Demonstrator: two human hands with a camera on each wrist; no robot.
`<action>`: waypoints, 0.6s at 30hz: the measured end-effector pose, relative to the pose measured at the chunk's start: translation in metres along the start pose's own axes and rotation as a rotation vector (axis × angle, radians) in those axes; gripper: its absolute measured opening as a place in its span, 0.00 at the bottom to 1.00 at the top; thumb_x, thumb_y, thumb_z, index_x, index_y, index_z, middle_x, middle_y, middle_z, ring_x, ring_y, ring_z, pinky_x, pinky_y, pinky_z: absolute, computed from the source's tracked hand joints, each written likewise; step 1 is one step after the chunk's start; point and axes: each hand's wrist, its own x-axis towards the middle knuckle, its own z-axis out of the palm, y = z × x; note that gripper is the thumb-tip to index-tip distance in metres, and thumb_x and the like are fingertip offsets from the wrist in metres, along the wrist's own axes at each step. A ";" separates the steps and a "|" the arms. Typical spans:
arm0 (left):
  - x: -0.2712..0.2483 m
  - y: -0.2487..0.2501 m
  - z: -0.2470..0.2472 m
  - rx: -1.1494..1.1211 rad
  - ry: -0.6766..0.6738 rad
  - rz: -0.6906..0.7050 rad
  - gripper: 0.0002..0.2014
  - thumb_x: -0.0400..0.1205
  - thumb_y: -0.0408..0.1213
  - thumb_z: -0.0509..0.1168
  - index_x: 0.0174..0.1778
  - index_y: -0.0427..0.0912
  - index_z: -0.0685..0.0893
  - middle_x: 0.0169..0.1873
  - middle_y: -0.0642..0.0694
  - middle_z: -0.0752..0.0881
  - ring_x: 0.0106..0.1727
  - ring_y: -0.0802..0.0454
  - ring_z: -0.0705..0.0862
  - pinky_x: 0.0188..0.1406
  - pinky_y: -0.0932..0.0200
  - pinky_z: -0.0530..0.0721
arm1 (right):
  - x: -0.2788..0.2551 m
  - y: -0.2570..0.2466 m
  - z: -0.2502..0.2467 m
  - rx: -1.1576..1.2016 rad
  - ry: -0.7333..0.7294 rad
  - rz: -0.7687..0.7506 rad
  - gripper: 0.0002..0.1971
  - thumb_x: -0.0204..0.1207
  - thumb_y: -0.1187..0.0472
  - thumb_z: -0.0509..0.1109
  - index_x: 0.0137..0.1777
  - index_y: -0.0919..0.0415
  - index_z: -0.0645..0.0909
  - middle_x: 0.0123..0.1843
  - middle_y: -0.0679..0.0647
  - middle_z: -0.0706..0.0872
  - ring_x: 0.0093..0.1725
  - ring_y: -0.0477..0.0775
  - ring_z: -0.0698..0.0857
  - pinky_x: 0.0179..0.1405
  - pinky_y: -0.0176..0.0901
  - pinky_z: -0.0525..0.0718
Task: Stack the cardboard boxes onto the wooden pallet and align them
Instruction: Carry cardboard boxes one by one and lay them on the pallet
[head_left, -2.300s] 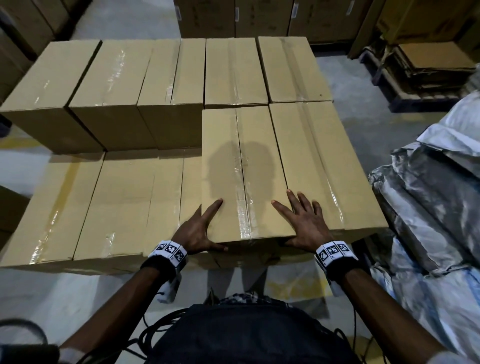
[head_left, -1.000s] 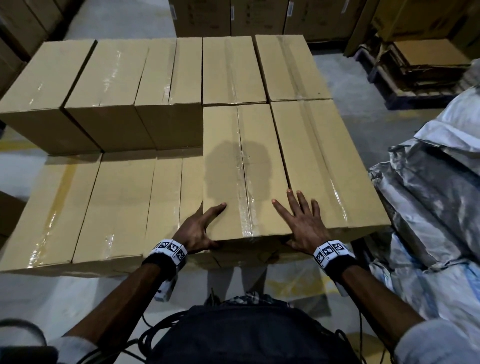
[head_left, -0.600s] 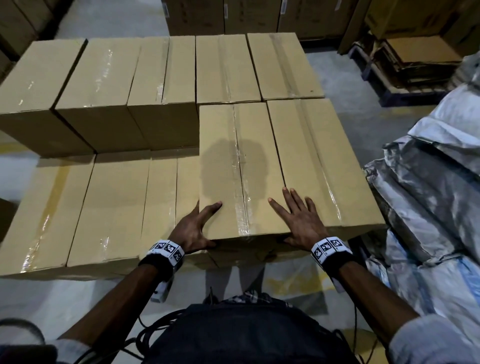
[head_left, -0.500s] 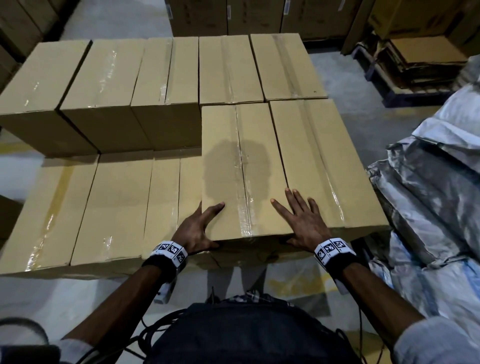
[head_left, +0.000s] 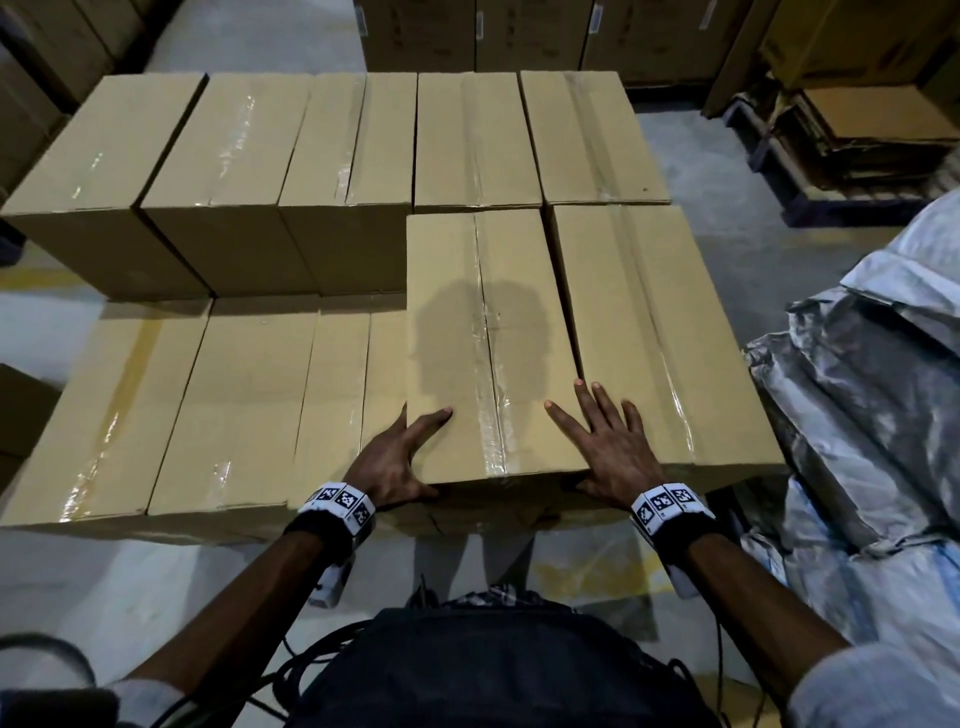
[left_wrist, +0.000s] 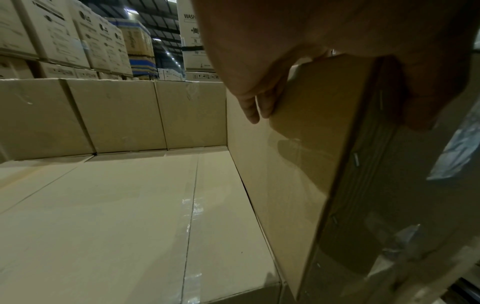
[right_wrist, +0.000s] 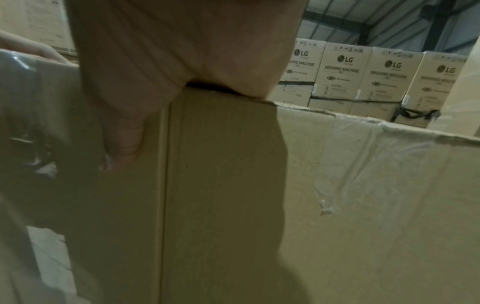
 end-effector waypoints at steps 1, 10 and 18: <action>0.000 0.001 0.000 -0.002 0.001 0.000 0.60 0.64 0.52 0.86 0.82 0.85 0.50 0.88 0.40 0.64 0.85 0.34 0.68 0.76 0.52 0.73 | 0.000 0.000 0.000 0.001 -0.002 0.000 0.68 0.70 0.41 0.82 0.87 0.37 0.24 0.90 0.60 0.25 0.90 0.66 0.31 0.87 0.73 0.46; 0.002 0.002 -0.005 -0.023 -0.006 -0.016 0.61 0.63 0.51 0.85 0.78 0.90 0.49 0.88 0.36 0.63 0.77 0.35 0.78 0.74 0.45 0.82 | 0.001 0.002 -0.002 0.024 0.003 0.004 0.68 0.70 0.41 0.83 0.86 0.35 0.23 0.90 0.59 0.25 0.90 0.64 0.31 0.87 0.71 0.44; 0.008 -0.001 -0.008 -0.011 -0.011 -0.009 0.61 0.64 0.49 0.85 0.78 0.90 0.48 0.89 0.38 0.60 0.79 0.35 0.76 0.71 0.54 0.78 | 0.004 0.001 -0.005 0.023 0.008 0.011 0.67 0.71 0.41 0.83 0.87 0.35 0.26 0.91 0.58 0.27 0.91 0.63 0.33 0.87 0.70 0.46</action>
